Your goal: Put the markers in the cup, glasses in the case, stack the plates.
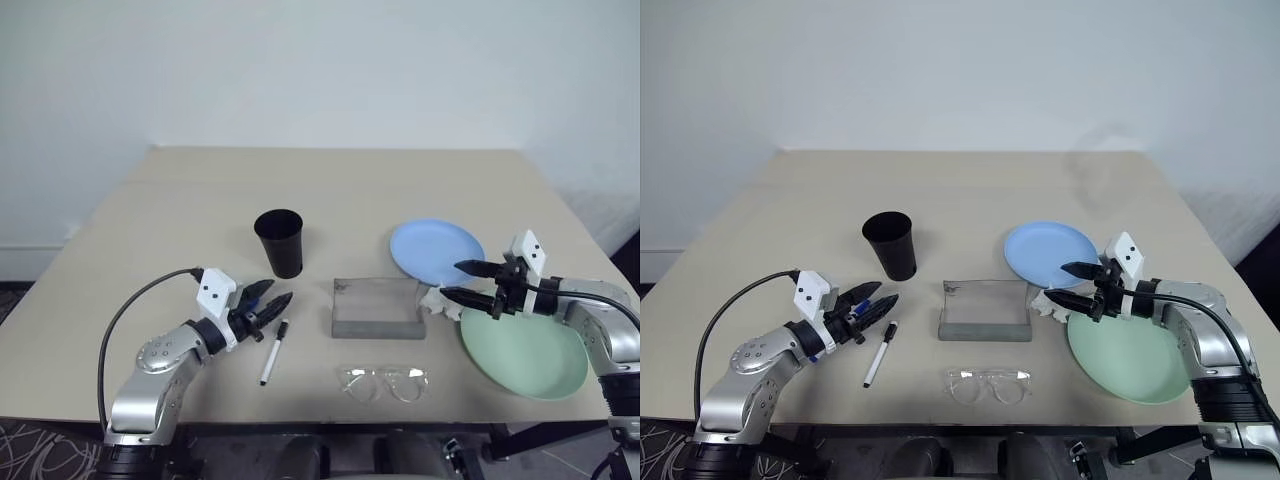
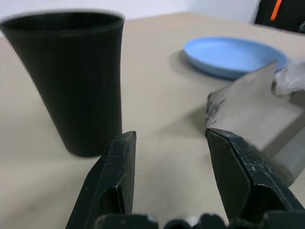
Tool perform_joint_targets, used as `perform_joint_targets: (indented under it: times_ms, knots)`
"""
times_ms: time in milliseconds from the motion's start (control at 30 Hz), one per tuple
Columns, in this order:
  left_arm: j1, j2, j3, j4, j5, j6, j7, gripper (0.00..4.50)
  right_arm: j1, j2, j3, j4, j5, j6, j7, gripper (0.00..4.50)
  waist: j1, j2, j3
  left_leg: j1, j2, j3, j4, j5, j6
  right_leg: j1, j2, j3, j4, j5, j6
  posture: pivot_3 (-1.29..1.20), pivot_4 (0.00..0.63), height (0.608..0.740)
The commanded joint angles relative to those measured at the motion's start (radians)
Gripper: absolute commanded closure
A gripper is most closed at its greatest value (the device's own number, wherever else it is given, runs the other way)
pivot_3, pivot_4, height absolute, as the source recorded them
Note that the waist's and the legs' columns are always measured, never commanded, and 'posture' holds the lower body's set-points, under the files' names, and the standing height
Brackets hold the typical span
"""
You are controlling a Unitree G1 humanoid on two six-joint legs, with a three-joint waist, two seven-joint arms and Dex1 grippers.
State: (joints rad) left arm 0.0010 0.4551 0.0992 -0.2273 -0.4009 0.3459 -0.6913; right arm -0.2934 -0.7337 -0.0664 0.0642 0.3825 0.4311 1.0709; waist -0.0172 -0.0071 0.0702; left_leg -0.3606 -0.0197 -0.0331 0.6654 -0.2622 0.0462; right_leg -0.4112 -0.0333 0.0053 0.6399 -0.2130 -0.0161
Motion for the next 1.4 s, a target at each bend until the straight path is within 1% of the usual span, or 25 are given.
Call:
perform_joint_targets:
  times_ms: [33,167,267,367,433,533,700,900,1100,1200,1233,1400]
  knots:
    - [-0.018,-0.016,-0.004,-0.049,-0.013,-0.016,0.012,2.12,0.003,-0.047,-0.059,0.0,0.005,0.006,-0.008,0.71,-0.001,0.0,0.0,0.0,0.0,0.0,0.0,0.0,0.0,0.0,0.0,0.0,0.0,0.0,0.0,0.0,0.0,0.74]
    - [-0.009,-0.035,-0.042,-0.117,-0.037,0.004,-0.001,2.12,0.017,-0.09,-0.075,0.048,-0.015,0.004,-0.02,0.71,-0.001,-0.003,0.0,0.0,0.0,0.001,0.0,0.0,0.001,0.0,0.0,0.002,-0.001,0.0,0.001,0.0,0.0,0.74]
    - [-0.01,-0.035,-0.063,-0.14,-0.053,0.02,-0.017,2.12,0.012,-0.101,-0.087,0.093,-0.015,0.008,-0.033,0.71,-0.001,-0.002,0.0,0.0,0.0,0.003,0.0,-0.001,0.002,0.0,0.0,0.004,0.0,0.001,0.002,0.0,0.0,0.74]
    - [-0.005,-0.025,-0.088,-0.176,-0.083,0.053,-0.039,2.12,-0.001,-0.121,-0.077,0.169,-0.057,0.001,-0.06,0.71,-0.002,-0.002,0.0,0.001,0.0,0.005,0.0,-0.001,0.002,0.0,0.001,0.006,0.0,0.001,0.002,0.0,0.0,0.74]
    - [-0.019,-0.015,-0.127,-0.195,-0.085,0.072,-0.064,2.12,-0.017,-0.141,-0.067,0.254,-0.091,-0.005,-0.076,0.71,-0.002,-0.002,0.0,0.001,0.0,0.006,0.0,-0.001,0.003,0.0,0.001,0.006,0.0,0.0,0.002,0.0,0.0,0.74]
    - [-0.049,-0.013,-0.165,-0.2,-0.083,0.084,-0.081,2.12,-0.03,-0.159,-0.065,0.333,-0.114,-0.021,-0.076,0.71,-0.001,-0.002,0.0,0.001,0.0,0.009,0.001,0.0,0.005,0.0,0.001,0.008,0.0,0.0,0.003,0.0,0.0,0.74]
    - [-0.078,-0.021,-0.194,-0.185,-0.075,0.083,-0.08,2.12,-0.044,-0.172,-0.064,0.418,-0.148,-0.056,-0.084,0.71,-0.003,-0.002,0.0,0.001,0.0,0.012,0.002,-0.001,0.007,0.0,0.001,0.011,0.0,0.0,0.005,0.0,0.0,0.74]
    - [-0.083,-0.021,-0.202,-0.17,-0.073,0.078,-0.085,2.12,-0.027,-0.188,-0.063,0.448,-0.169,-0.067,-0.063,0.71,-0.004,-0.002,0.0,0.002,0.0,0.018,0.002,-0.001,0.009,0.0,0.001,0.015,0.0,0.001,0.007,0.0,0.0,0.74]
    - [-0.087,-0.022,-0.206,-0.159,-0.063,0.074,-0.085,2.12,-0.047,-0.188,-0.051,0.516,-0.2,-0.06,-0.072,0.71,-0.004,-0.002,0.0,0.003,0.0,0.021,0.003,-0.001,0.012,0.0,0.001,0.019,-0.001,0.001,0.01,0.0,0.0,0.74]
    - [-0.089,-0.023,-0.209,-0.155,-0.058,0.072,-0.084,2.08,-0.056,-0.185,-0.044,0.54,-0.209,-0.062,-0.066,1.27,-0.004,-0.002,0.0,0.002,0.0,0.022,0.004,-0.001,0.013,0.0,0.001,0.021,-0.001,0.002,0.011,0.0,0.0,0.74]
    - [-0.09,-0.024,-0.21,-0.153,-0.057,0.071,-0.083,2.08,-0.059,-0.184,-0.041,0.547,-0.212,-0.062,-0.066,1.54,-0.004,-0.002,0.0,0.002,0.0,0.022,0.004,-0.001,0.013,0.0,0.001,0.021,-0.001,0.002,0.011,0.0,0.0,0.74]
    - [-0.091,-0.026,-0.211,-0.149,-0.05,0.07,-0.082,2.08,-0.081,-0.178,-0.036,0.571,-0.227,-0.063,-0.068,3.25,-0.004,-0.002,0.0,0.003,0.0,0.023,0.004,-0.001,0.014,0.0,0.001,0.022,-0.001,0.002,0.011,0.0,0.0,0.74]
